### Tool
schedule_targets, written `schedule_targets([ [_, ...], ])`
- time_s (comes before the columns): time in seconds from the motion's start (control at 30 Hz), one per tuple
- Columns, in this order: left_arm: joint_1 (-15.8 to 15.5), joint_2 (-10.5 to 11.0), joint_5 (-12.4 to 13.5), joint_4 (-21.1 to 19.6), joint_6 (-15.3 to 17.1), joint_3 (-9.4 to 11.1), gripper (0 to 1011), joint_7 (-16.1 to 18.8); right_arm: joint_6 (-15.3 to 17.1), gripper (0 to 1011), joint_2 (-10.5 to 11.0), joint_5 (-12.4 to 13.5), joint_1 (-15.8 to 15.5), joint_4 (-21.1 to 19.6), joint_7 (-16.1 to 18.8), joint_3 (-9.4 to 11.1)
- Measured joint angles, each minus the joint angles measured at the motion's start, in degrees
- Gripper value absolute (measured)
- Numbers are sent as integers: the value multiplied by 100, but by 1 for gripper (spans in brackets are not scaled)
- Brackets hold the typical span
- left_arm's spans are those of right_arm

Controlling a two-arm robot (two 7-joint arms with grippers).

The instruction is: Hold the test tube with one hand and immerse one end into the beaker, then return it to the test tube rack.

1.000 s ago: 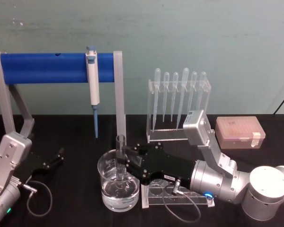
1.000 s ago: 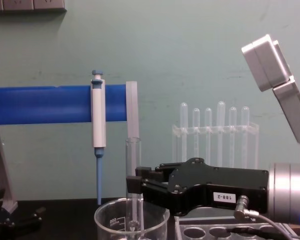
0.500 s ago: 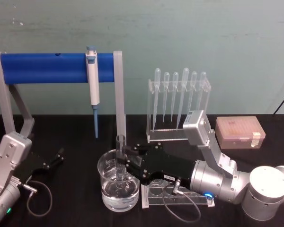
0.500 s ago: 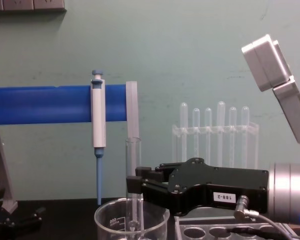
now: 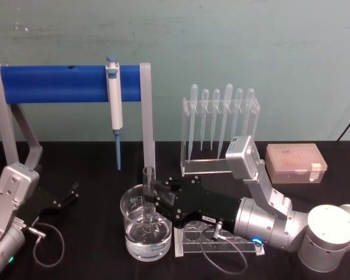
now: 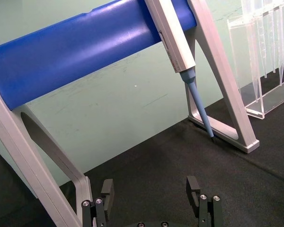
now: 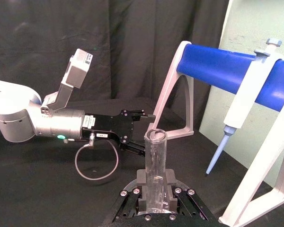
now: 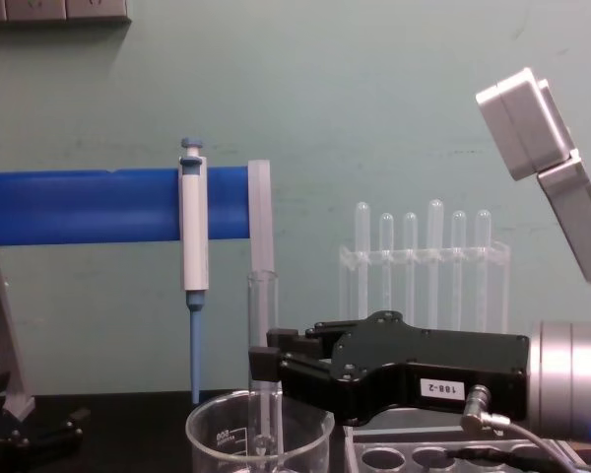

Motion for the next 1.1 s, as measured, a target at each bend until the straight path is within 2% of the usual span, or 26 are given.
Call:
schedule_targets([
  [1.1, 0, 0, 0, 0, 0, 0, 1000, 0, 0, 241, 0, 0, 0, 0, 0, 0],
])
